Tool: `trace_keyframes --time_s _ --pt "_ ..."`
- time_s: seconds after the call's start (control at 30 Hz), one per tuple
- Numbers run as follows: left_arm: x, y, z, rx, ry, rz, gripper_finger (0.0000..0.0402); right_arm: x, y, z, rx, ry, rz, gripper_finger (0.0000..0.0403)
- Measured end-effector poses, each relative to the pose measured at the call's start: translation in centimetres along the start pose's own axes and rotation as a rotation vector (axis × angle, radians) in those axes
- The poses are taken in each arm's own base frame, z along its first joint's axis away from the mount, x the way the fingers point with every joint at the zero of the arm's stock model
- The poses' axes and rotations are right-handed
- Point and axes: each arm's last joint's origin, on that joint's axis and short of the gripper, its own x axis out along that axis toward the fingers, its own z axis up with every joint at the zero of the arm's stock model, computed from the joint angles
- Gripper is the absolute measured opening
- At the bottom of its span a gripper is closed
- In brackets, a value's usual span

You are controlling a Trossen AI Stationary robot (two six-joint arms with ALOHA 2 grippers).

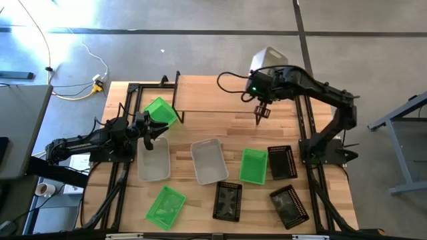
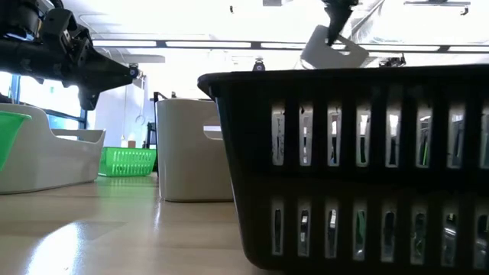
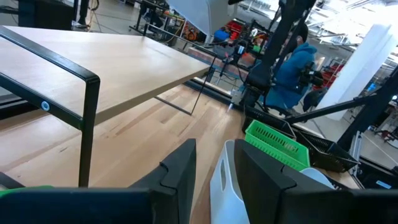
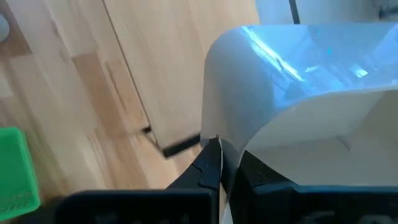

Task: Stack baskets on shelf by color
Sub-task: Put the top gray bin on the shelf

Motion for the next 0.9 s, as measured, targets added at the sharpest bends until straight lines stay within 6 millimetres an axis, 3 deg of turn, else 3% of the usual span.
trace_keyframes --time_s 0.3,0.9 --pt "0.0 0.0 0.0 -0.001 0.0 -0.001 0.0101 1.6 0.8 2.9 -0.079 0.012 0.066 0.0" --pt "0.0 0.0 0.0 -0.001 0.001 -0.001 0.0101 4.5 2.3 4.0 -0.146 0.087 0.197 0.0"
